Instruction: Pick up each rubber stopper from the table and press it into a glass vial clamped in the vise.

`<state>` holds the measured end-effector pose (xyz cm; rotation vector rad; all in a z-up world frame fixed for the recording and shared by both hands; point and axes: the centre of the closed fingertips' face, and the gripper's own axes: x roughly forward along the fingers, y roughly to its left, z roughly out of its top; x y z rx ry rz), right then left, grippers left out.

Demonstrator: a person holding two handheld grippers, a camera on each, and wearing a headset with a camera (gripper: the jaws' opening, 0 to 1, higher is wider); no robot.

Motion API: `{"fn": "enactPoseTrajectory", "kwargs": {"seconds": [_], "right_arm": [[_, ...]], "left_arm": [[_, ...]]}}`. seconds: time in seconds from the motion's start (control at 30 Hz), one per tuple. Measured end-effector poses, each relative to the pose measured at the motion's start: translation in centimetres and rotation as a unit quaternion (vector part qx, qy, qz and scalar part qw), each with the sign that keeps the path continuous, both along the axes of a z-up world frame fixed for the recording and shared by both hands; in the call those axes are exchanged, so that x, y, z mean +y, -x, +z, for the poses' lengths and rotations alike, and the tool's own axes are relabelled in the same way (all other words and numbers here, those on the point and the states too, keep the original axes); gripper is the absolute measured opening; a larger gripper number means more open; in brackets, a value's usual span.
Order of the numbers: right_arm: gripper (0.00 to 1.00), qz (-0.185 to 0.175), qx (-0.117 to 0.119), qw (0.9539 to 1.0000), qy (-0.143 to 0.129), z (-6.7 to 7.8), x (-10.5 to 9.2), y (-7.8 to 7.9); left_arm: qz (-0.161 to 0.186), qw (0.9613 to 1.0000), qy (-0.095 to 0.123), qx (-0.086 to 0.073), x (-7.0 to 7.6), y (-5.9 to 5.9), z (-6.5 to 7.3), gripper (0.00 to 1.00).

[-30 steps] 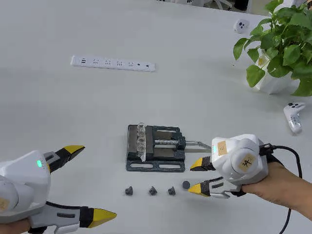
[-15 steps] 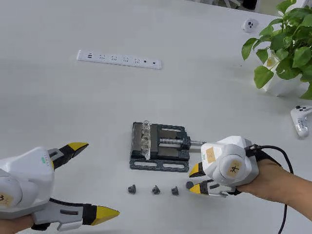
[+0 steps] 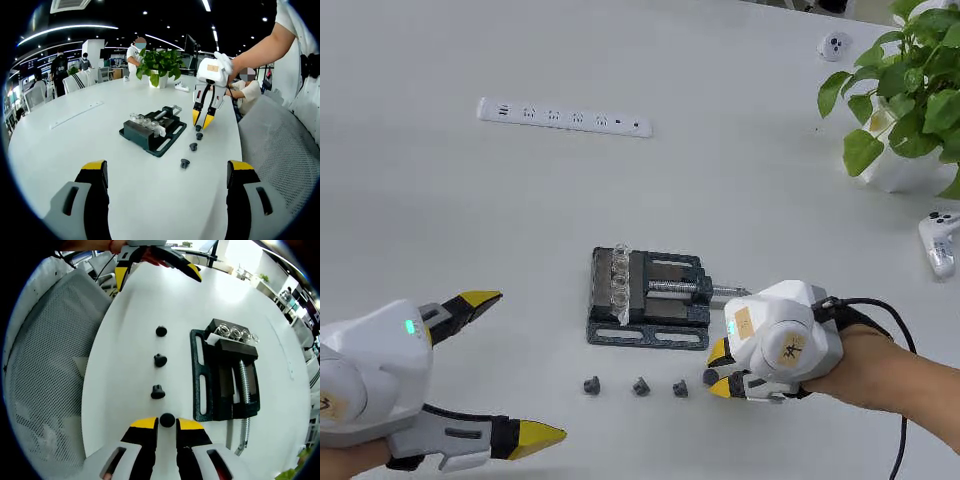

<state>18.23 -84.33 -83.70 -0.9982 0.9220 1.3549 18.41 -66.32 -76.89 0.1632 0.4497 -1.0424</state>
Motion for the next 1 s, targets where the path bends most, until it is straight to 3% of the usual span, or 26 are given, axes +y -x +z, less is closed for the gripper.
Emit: {"fn": "enactPoseTrajectory", "kwargs": {"seconds": [0.7, 1.0], "right_arm": [[0.07, -0.006, 0.003, 1.0, -0.003, -0.2, 0.0, -0.1], [0.07, -0.022, 0.01, 0.9996, -0.017, 1.3, 0.7, -0.7]], "left_arm": [[-0.002, 1.0, 0.0, 0.002, -0.2, 0.1, 0.2, 0.99], [-0.004, 1.0, -0.003, 0.002, -0.1, 0.2, -0.2, 0.99]]}}
